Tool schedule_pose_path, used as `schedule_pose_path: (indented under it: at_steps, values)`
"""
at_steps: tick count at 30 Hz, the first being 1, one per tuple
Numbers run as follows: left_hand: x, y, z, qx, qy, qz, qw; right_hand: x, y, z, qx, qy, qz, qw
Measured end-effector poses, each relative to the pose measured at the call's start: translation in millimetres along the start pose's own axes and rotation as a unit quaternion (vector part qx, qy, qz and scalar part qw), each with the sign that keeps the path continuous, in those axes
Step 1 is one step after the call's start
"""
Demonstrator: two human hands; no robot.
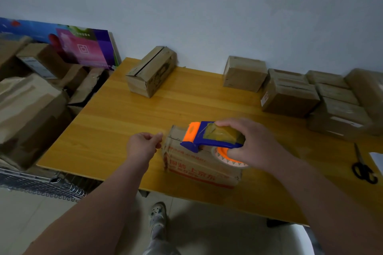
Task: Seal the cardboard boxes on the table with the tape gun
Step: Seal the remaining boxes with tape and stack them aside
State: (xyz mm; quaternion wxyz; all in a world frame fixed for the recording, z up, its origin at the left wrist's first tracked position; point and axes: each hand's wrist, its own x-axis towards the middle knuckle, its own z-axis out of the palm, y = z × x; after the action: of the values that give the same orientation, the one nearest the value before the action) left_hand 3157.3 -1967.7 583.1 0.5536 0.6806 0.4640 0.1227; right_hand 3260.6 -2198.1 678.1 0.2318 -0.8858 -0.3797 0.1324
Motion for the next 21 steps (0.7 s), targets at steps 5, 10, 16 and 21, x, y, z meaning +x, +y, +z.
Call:
schedule_pose_path:
  at_steps: [5,10,16,21]
  values:
    - [3.3,-5.1,7.4,0.078,-0.027,0.043,0.996,-0.5,2.5,3.3,0.003,0.012,-0.006,1.0]
    - [7.9,-2.1,4.9,0.144,-0.084,0.034,0.985,-2.4,4.5,6.4,0.011,0.023,-0.011,1.0]
    - [2.3,5.7,1.3,0.142,-0.064,0.054,0.986,-2.3,7.5,8.1,0.031,0.027,-0.009,0.999]
    - [-26.7,12.9,2.7,-0.083,-0.229,0.042,0.969,-1.5,9.2,8.3,0.031,0.03,-0.007,0.999]
